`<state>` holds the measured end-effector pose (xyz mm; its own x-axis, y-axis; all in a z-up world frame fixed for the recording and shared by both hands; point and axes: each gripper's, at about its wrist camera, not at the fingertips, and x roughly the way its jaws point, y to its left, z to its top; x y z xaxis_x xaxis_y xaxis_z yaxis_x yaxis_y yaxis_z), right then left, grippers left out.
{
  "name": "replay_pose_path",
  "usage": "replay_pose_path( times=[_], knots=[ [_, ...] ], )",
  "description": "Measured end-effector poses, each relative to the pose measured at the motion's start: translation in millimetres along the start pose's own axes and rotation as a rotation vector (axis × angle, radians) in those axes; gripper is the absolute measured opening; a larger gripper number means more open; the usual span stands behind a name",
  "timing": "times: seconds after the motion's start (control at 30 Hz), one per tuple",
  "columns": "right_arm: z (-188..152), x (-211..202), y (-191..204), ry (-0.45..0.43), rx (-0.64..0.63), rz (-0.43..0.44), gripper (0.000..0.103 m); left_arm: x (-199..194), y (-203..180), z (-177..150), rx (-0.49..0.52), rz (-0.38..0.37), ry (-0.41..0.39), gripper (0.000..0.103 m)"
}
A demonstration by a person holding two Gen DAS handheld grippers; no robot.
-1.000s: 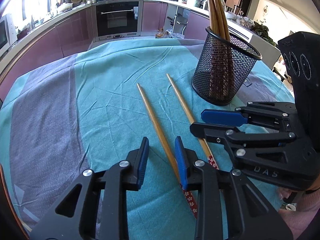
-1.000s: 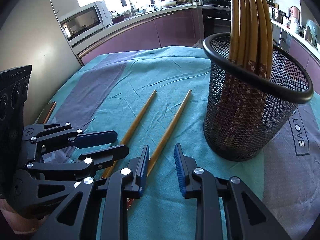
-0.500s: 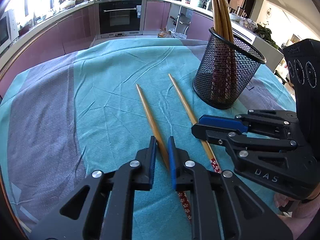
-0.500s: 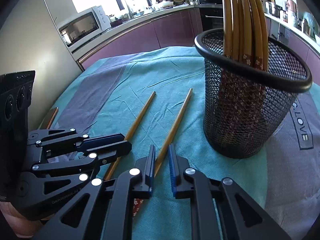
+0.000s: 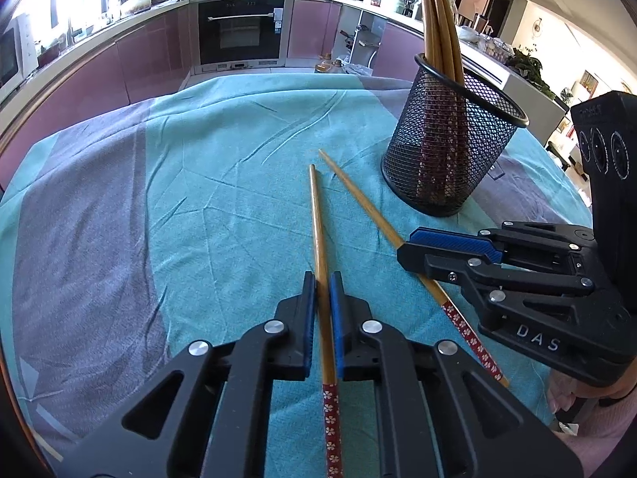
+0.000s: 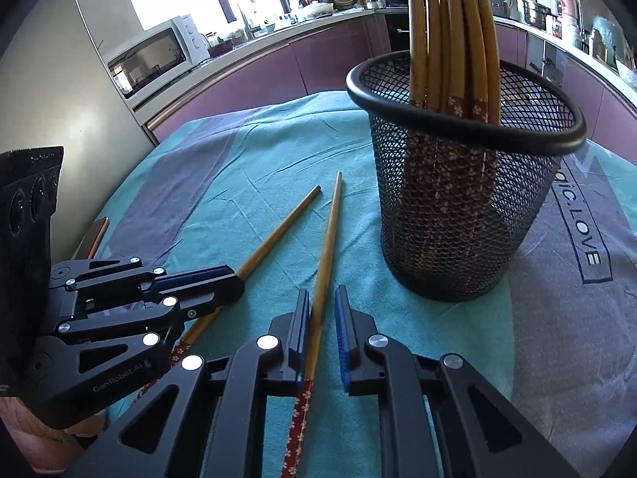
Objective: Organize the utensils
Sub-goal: 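Close the left tool on one chopstick while the right tool grasps the other, then lift the chopsticks off the cloth with both tools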
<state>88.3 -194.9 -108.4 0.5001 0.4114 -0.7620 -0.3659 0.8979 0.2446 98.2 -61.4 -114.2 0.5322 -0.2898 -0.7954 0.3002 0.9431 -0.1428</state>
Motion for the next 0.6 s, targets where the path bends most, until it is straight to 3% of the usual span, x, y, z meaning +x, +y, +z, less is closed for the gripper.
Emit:
replay_pose_path(
  times=[0.6],
  knots=[
    [-2, -8, -1, -0.047, 0.017, 0.025, 0.006, -4, 0, 2, -0.023, 0.009, -0.015, 0.008]
  ],
)
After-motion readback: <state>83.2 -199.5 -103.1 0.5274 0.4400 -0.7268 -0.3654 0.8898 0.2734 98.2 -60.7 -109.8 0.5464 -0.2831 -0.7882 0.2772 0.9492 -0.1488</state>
